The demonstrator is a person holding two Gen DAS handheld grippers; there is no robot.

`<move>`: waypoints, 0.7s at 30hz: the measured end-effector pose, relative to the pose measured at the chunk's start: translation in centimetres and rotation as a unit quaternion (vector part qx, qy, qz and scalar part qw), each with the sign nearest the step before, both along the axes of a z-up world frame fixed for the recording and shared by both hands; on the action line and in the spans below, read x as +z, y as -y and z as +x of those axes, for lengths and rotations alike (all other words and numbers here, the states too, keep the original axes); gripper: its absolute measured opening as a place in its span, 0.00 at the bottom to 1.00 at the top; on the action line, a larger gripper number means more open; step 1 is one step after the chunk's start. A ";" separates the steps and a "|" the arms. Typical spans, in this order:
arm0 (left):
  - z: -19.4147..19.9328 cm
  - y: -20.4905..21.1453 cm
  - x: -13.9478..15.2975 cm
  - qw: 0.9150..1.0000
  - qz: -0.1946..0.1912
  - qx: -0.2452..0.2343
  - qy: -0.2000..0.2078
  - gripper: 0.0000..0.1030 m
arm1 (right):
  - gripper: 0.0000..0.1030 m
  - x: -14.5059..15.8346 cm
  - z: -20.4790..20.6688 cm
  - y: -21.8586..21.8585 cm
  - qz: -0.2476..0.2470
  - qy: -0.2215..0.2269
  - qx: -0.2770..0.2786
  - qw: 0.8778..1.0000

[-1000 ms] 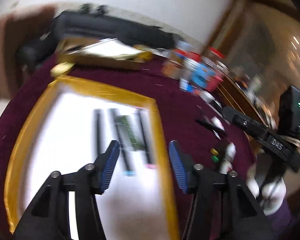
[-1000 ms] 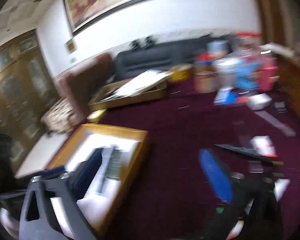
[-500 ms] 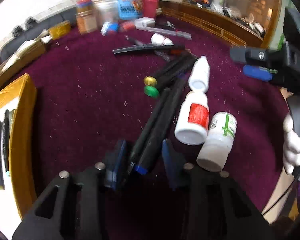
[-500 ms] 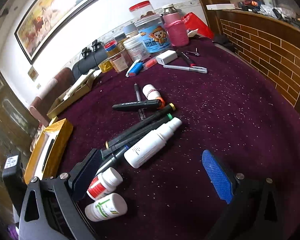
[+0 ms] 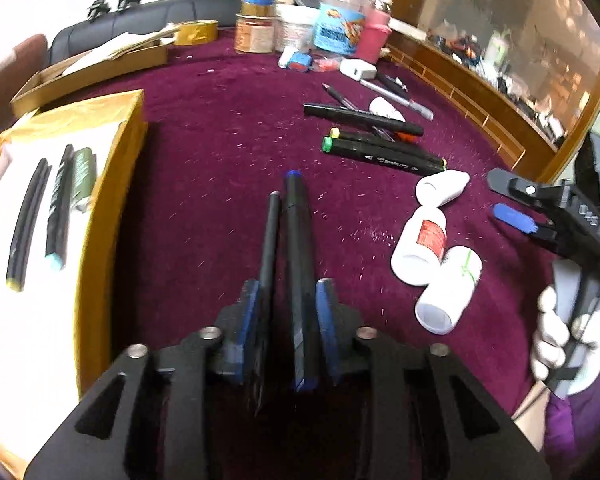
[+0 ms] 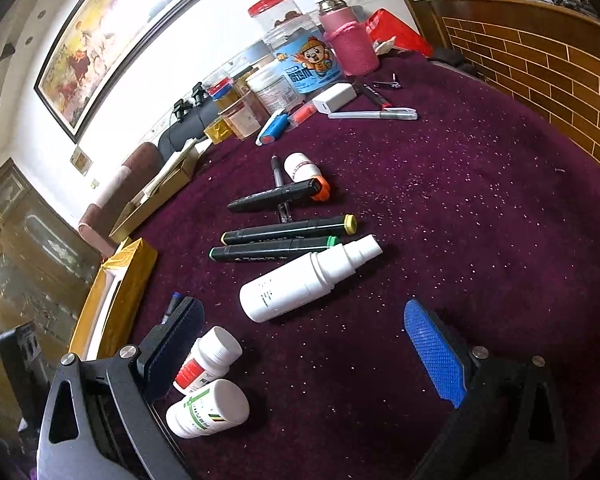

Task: Organize rigid objects
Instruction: 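Grasp a blue-capped black marker from the pile with the left gripper, then place the marker in the tray with the left gripper while the right gripper places another marker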

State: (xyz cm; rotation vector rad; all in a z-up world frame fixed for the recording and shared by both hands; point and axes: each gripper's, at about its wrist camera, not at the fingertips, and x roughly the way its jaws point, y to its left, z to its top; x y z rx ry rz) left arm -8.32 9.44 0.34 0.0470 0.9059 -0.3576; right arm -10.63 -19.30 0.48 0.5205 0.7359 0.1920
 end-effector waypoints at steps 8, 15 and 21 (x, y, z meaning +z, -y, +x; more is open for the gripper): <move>0.1 -0.7 -0.5 0.997 -0.067 -0.002 -0.030 0.34 | 0.96 -0.3 0.2 0.1 0.002 -0.010 0.002 1.000; -0.6 -4.4 -0.1 0.992 -0.116 0.036 -0.021 0.34 | 0.96 -0.3 0.3 -0.2 -0.008 -0.013 0.007 1.000; -0.7 -2.0 -0.5 0.999 -0.042 0.020 -0.003 0.34 | 0.96 -0.4 0.2 -0.2 -0.008 -0.015 0.004 1.000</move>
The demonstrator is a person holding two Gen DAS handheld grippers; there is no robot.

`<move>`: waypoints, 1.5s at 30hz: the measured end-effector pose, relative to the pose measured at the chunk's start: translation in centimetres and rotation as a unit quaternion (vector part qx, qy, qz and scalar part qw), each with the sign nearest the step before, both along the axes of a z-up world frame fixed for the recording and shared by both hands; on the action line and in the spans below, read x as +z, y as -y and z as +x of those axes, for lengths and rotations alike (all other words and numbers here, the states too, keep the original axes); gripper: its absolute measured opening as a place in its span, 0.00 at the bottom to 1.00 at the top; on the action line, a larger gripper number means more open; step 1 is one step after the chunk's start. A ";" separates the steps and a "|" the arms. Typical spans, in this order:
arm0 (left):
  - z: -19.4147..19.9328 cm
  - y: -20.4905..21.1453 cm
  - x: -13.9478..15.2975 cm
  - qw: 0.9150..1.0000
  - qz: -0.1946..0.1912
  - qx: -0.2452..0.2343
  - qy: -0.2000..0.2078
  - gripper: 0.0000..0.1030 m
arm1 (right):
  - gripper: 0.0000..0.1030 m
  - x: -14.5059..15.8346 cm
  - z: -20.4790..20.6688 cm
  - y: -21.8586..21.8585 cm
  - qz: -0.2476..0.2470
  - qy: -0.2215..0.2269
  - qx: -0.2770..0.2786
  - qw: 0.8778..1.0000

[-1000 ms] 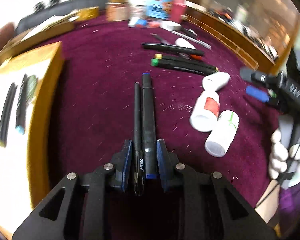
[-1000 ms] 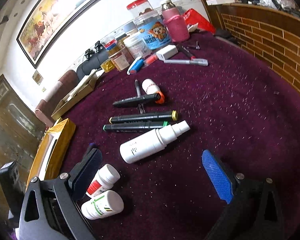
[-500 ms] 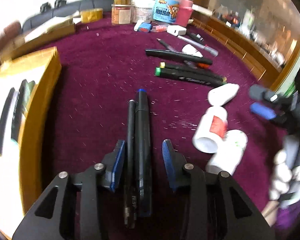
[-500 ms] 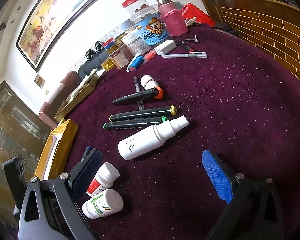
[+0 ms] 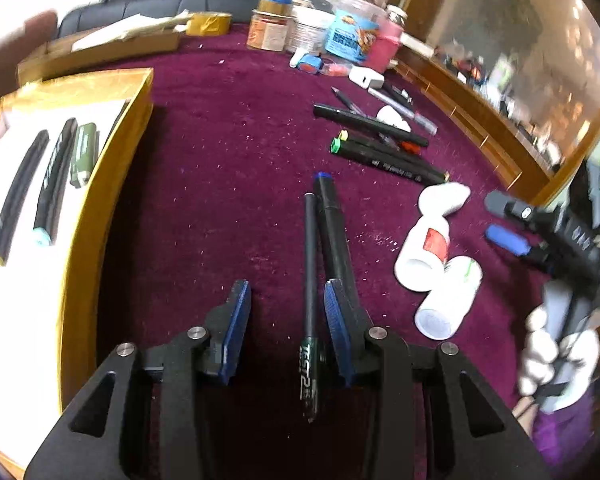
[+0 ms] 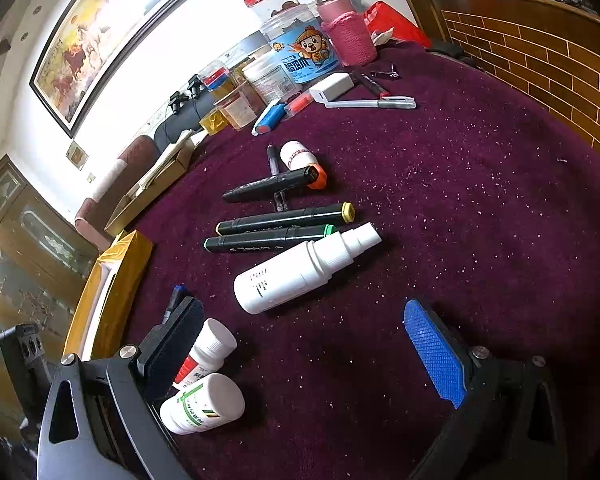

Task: Organize rigid objects
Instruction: 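Place the marker in the tray with the left gripper while the right gripper places another marker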

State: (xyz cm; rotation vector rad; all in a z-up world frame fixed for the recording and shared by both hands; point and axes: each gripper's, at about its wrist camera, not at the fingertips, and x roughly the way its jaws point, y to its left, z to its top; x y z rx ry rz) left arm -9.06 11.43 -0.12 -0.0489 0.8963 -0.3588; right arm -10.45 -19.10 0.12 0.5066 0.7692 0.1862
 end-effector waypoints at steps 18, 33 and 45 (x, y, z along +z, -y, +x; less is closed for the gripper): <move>-2.2 -2.8 1.6 0.996 -0.076 -0.024 0.034 0.05 | 0.96 5.7 -0.9 -9.4 -0.129 0.051 0.089 0.986; -7.0 -12.8 4.7 0.979 -0.178 0.037 0.092 0.06 | 0.66 -0.7 3.7 -21.7 -0.290 -0.088 0.139 0.943; -6.2 -19.1 4.6 0.970 -0.210 0.083 0.086 0.06 | 0.13 1.6 2.4 -18.9 -0.153 -0.055 0.140 0.977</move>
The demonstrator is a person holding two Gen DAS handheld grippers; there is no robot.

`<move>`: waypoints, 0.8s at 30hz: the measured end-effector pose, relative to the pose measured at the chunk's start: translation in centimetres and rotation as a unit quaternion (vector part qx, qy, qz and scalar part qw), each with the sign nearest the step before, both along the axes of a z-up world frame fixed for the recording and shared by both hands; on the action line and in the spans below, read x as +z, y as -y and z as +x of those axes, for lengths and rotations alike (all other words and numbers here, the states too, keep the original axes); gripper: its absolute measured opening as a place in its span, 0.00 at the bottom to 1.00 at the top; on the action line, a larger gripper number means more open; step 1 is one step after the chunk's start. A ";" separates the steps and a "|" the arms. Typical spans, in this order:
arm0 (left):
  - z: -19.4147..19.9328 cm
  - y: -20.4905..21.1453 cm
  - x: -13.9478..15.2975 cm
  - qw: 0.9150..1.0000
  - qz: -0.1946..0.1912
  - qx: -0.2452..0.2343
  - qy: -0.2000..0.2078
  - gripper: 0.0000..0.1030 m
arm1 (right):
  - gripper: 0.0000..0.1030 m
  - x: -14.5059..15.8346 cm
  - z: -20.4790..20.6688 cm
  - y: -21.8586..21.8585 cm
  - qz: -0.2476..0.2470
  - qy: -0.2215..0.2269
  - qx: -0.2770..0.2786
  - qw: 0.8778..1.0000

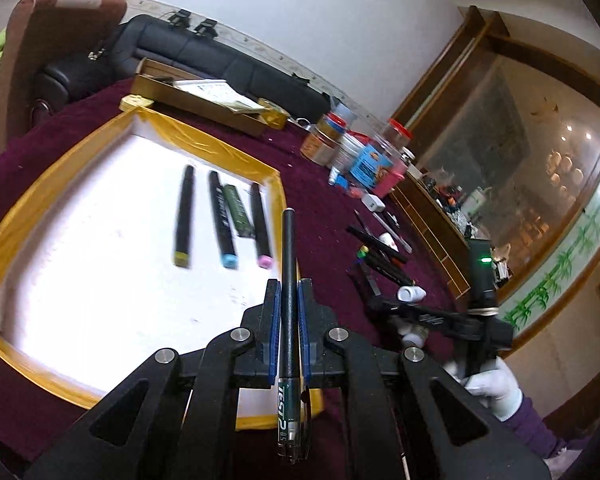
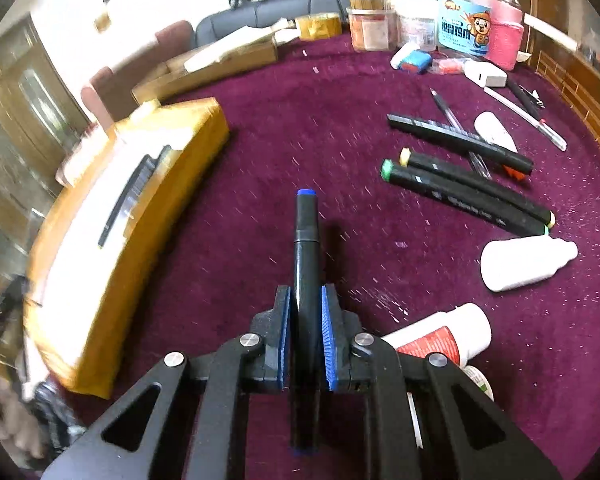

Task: Organize rigid objects
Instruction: 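Place the marker in the tray with the left gripper while the right gripper places another marker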

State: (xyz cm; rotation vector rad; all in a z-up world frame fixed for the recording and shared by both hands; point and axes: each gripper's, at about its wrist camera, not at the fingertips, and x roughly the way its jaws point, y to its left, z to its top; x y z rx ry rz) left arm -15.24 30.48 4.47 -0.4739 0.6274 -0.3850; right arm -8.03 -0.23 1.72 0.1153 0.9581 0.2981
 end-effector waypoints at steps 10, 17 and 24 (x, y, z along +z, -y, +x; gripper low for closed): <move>8.8 -4.8 -0.1 0.995 0.043 0.043 -0.082 0.06 | 0.13 5.2 3.4 -8.1 0.110 -0.015 0.091 0.990; 14.2 -6.6 -2.4 0.987 0.058 0.071 -0.134 0.06 | 0.13 2.8 8.0 -17.5 0.110 -0.059 0.115 0.985; 15.6 -7.0 -3.3 0.983 0.058 0.079 -0.153 0.06 | 0.13 1.0 11.3 -20.7 0.065 -0.066 0.090 0.992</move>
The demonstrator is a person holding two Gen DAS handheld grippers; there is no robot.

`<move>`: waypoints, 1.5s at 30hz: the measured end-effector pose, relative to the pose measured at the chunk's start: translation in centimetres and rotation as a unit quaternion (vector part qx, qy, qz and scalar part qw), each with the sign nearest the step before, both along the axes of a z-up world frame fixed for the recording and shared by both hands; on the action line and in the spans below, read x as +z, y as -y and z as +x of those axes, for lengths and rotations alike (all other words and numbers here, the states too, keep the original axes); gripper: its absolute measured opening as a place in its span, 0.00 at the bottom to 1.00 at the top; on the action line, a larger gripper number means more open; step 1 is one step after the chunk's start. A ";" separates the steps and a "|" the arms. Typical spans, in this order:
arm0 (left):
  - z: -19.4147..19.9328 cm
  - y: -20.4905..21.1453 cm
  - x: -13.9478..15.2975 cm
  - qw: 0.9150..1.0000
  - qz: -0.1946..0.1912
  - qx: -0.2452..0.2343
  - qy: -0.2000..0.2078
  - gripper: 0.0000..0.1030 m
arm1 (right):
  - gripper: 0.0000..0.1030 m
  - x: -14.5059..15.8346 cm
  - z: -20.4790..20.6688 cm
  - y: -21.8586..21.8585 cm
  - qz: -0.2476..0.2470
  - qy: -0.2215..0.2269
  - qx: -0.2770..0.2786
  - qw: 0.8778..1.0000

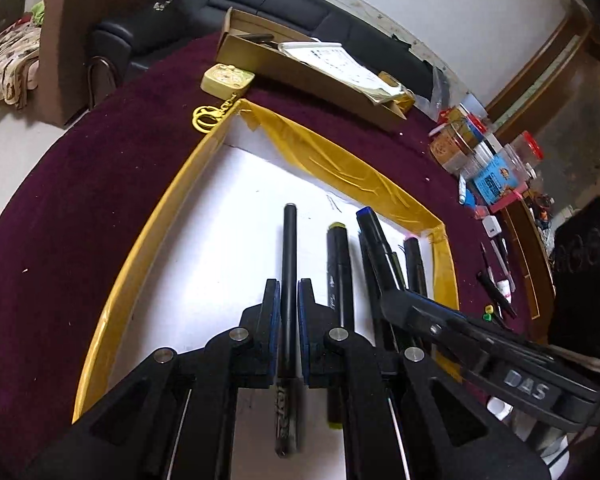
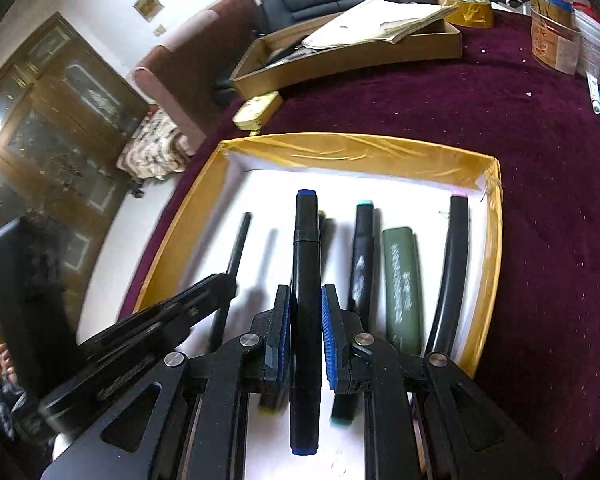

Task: Organize rigid objects
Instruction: 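Place the marker in the tray with the left gripper while the right gripper places another marker, then grasp the red-labelled white pill bottle with the left gripper while the right grasps the green-labelled bottle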

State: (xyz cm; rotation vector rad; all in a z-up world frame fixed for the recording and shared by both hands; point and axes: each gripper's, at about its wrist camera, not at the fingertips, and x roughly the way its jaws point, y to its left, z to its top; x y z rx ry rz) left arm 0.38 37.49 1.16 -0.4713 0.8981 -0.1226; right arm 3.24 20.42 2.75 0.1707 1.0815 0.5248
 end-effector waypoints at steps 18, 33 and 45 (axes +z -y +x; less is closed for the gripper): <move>-7.8 10.1 7.3 0.988 -0.017 -0.089 0.124 0.62 | 0.43 5.5 -7.8 24.2 0.013 0.131 -0.151 0.980; -10.2 29.9 2.1 0.957 0.067 -0.270 0.078 0.62 | 0.43 -1.8 -16.6 37.6 0.103 0.032 -0.185 0.977; -6.3 36.9 -1.1 0.926 0.130 -0.347 0.073 0.44 | 0.43 -3.0 -18.5 38.8 0.130 0.034 -0.184 0.974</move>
